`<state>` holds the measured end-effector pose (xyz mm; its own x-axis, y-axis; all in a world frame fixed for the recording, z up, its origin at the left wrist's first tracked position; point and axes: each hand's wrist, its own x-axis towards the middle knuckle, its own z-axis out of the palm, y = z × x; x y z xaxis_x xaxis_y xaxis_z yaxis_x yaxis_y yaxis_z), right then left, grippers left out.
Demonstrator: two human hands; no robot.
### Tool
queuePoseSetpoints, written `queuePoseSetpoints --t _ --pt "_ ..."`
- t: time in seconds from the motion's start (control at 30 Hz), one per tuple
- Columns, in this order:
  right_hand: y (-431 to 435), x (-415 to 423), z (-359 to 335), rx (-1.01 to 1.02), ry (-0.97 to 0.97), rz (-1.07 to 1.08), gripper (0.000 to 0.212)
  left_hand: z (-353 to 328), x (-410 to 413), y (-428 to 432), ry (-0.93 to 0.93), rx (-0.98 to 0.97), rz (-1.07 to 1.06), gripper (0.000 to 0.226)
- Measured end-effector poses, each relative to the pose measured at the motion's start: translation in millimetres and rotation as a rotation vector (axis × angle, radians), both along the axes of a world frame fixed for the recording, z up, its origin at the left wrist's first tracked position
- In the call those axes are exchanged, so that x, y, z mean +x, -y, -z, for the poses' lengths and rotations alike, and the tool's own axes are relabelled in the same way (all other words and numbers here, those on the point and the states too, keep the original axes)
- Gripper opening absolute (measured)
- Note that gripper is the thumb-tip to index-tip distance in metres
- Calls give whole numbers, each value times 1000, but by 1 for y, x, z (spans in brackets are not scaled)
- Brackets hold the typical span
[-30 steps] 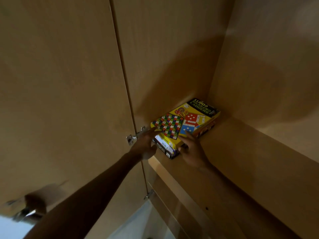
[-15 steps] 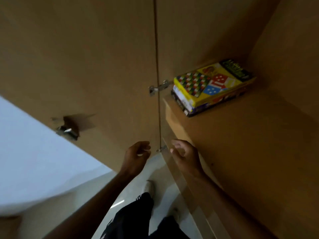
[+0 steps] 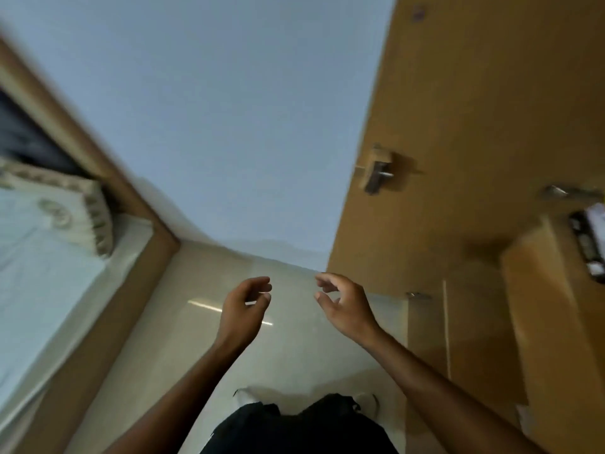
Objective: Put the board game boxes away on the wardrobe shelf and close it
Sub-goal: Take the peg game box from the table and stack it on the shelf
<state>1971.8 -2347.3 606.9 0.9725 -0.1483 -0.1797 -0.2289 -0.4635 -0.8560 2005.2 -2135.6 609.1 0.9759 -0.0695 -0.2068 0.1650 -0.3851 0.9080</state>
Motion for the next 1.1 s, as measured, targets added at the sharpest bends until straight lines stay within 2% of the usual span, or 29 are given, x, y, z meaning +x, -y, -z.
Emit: queuePoseSetpoints --t 0.1,0.3,0.57,0.83,1.1 --pt "-78 27 -1 -9 10 -144 36 2 -1 -89 10 5 -142 27" --pt "-260 71 -11 -13 42 -539 36 -8 -43 -261 61 2 -576 26" --pt "-496 77 -18 10 42 -1078 34 -4 -137 -416 83 -27 -1154 27" --pt "-718 29 -17 29 51 -1517 36 -8 -213 -545 70 -55 -1560 28" --pt "-918 -93 -11 28 46 -1989 36 -13 -331 -635 77 -82 -2091 25"
